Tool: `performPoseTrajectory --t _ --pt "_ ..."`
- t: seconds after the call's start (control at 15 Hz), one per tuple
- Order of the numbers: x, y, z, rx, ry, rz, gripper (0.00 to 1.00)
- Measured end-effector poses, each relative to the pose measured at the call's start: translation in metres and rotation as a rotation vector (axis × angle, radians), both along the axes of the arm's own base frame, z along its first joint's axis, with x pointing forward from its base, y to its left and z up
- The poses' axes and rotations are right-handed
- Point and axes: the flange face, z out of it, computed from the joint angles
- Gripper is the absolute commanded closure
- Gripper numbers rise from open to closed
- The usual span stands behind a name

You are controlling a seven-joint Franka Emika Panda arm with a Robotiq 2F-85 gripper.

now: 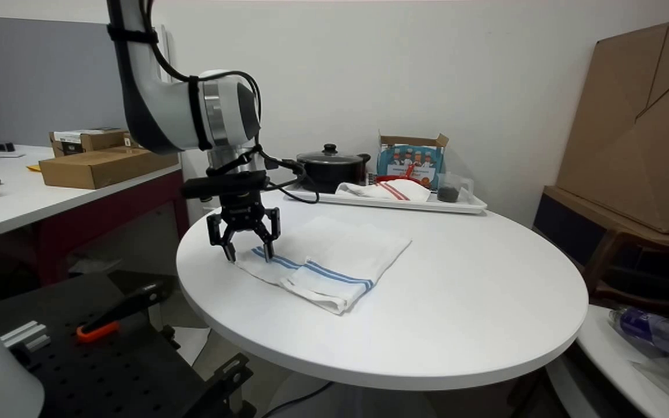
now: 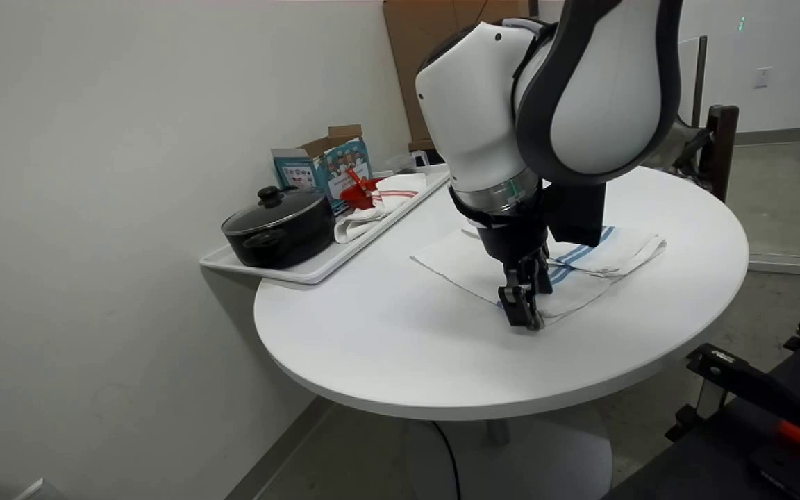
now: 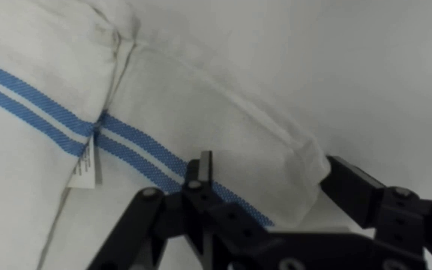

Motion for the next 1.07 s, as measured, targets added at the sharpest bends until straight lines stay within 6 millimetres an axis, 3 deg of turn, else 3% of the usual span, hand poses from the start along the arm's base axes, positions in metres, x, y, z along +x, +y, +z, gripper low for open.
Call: performPoseTrajectory --t 0.33,0.4,0.8,1.07 --pt "0.003 -0.001 0.002 0.0 -0.007 -0.004 0.94" --pt "0.005 -0.001 0.003 0.001 -0.01 -0.005 0.97" --pt "0.016 -0.015 0.008 0.015 -0.027 -0.062 0.94" --pt "0.04 -0.066 0.029 0.056 -0.056 -0.221 0.94"
